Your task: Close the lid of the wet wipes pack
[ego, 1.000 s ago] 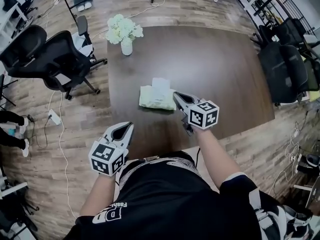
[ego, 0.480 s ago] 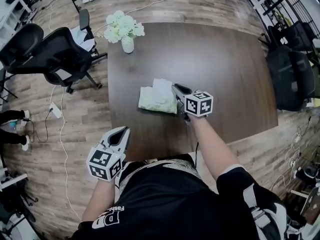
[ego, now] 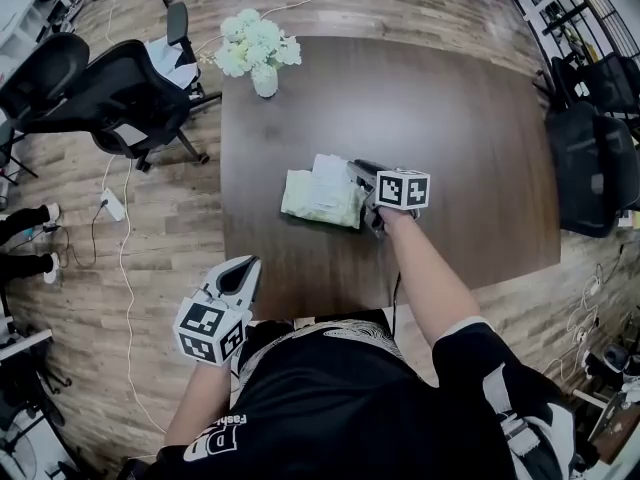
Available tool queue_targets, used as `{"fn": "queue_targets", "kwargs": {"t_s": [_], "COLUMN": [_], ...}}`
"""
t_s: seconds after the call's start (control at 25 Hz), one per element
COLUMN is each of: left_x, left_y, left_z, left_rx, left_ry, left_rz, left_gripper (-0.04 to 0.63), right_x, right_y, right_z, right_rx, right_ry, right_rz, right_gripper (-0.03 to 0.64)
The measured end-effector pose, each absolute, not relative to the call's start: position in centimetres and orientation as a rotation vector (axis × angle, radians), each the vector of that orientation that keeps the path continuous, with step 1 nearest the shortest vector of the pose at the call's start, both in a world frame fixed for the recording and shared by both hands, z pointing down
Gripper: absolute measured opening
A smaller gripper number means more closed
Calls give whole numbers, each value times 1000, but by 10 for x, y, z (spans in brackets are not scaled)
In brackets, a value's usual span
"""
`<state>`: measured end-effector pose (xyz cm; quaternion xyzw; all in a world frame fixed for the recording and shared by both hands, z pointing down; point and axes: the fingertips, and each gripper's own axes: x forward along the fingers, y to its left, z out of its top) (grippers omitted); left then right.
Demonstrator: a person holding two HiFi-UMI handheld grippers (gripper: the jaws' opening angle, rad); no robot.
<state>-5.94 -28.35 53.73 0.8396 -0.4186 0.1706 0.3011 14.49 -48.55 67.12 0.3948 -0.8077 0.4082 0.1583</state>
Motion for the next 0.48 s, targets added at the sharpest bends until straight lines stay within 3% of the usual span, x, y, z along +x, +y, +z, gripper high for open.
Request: {"fn": "queue_targets", "kwargs": {"t_s": [0.48], "left_x": [-63], "left_y": [-283], "left_z": [539], "left_rx": [2212], "left_ry": [-1103], "left_rz": [430], "left_gripper": [19], "right_x": [136], "right_y": [-488], "right_z": [679], "right_rx": [1015], "right_ry": [-2304], "right_rz": [1327], "right_gripper": [98]}}
